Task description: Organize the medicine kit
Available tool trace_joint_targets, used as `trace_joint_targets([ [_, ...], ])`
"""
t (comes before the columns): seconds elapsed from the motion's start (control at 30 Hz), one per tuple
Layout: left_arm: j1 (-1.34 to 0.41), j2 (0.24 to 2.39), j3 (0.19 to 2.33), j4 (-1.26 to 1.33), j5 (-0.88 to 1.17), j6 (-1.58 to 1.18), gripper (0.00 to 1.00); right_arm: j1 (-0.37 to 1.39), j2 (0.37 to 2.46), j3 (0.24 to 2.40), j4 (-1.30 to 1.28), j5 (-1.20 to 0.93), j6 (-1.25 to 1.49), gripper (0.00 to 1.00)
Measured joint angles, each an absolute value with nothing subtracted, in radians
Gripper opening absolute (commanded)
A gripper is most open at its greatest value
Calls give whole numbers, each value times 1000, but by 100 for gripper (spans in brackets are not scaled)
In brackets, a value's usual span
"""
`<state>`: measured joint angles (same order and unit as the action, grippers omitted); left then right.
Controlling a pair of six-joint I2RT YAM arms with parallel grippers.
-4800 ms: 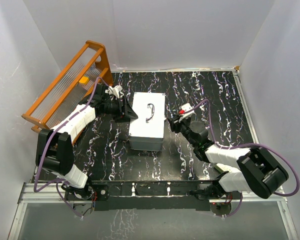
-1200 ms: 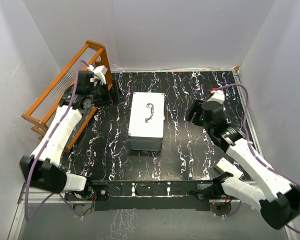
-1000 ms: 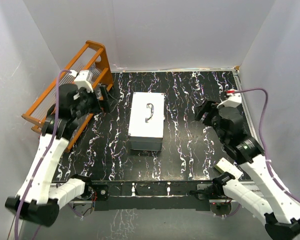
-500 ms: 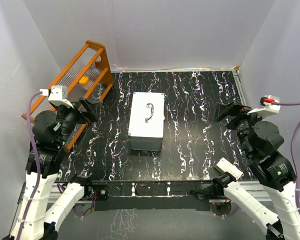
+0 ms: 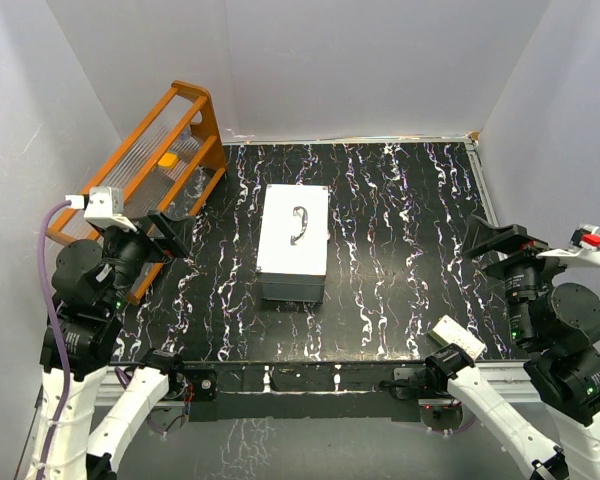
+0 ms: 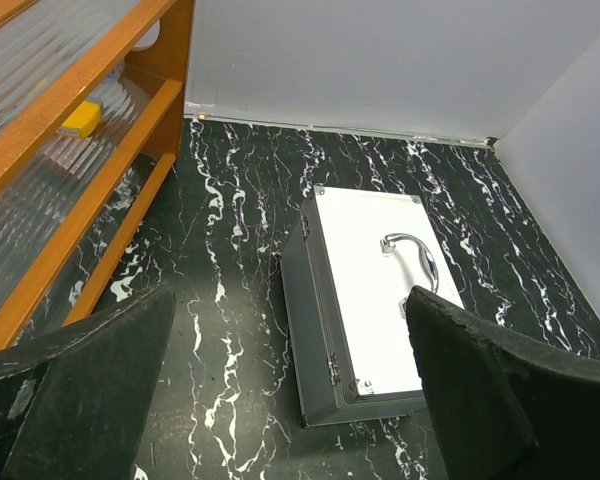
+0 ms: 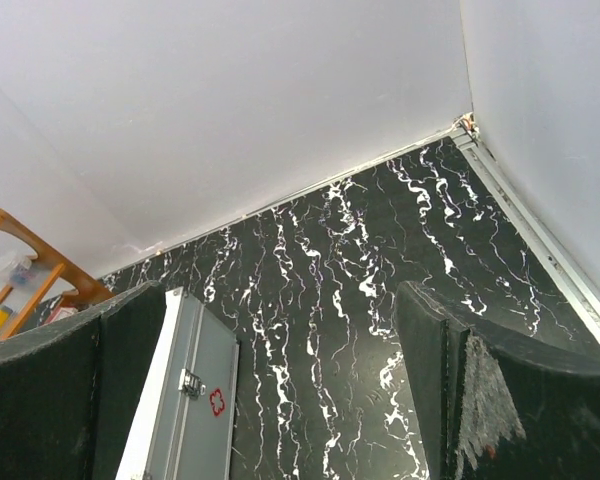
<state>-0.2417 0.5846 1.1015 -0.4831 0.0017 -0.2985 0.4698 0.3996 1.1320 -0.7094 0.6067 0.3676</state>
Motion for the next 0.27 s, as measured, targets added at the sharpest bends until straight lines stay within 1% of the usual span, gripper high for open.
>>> trace_joint_targets([
  [0.27,-242,581,1102,-496,-12,-299,99,470,398,1132,-709,618,367,98],
])
